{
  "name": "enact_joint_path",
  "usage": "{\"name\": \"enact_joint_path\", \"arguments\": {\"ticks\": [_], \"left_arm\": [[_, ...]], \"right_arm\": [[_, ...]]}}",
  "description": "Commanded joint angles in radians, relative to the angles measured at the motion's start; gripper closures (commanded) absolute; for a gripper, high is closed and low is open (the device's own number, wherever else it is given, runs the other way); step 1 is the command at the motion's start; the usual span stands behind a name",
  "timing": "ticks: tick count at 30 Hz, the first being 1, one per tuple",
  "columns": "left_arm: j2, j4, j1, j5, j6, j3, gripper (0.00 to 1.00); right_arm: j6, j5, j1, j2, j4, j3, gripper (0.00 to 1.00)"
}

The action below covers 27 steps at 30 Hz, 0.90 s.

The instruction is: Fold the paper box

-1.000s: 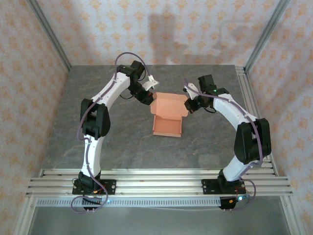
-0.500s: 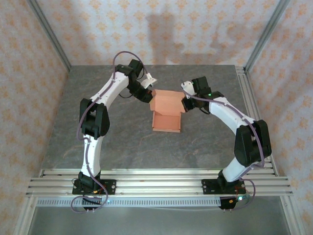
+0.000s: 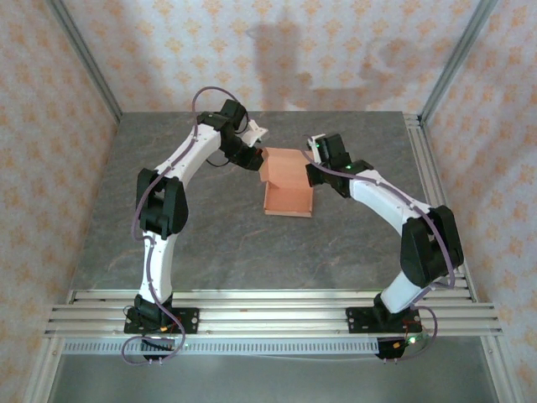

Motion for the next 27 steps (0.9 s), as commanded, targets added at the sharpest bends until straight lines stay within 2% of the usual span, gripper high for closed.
{"name": "enact_joint_path", "arguments": {"ticks": [1,10,14,18,27], "left_arm": [[-0.055,0.052,-0.003,-0.037,-0.095,-0.025,1.00],[-0.086,0.156,-0.013,-0.071,-0.233,-0.076,1.00],[-0.090,0.190,-0.024,-0.077,-0.293,-0.084,1.00],[-0.086,0.213,-0.045,-0.128,-0.349,-0.087,1.00],[-0.104,0.305,-0.073,-0.169,-0.437,-0.158,1.00]], "right_arm": [[0.097,0.163,0.026,-0.017,0.054,-0.011,1.00],[0.221,0.251,0.055,-0.016,0.127,-0.050,1.00],[0.271,0.301,0.072,-0.023,0.230,-0.099,1.00],[0.328,0.335,0.078,-0.019,0.321,-0.141,1.00],[0.431,0.408,0.083,-0.027,0.448,-0.215,1.00]]}}
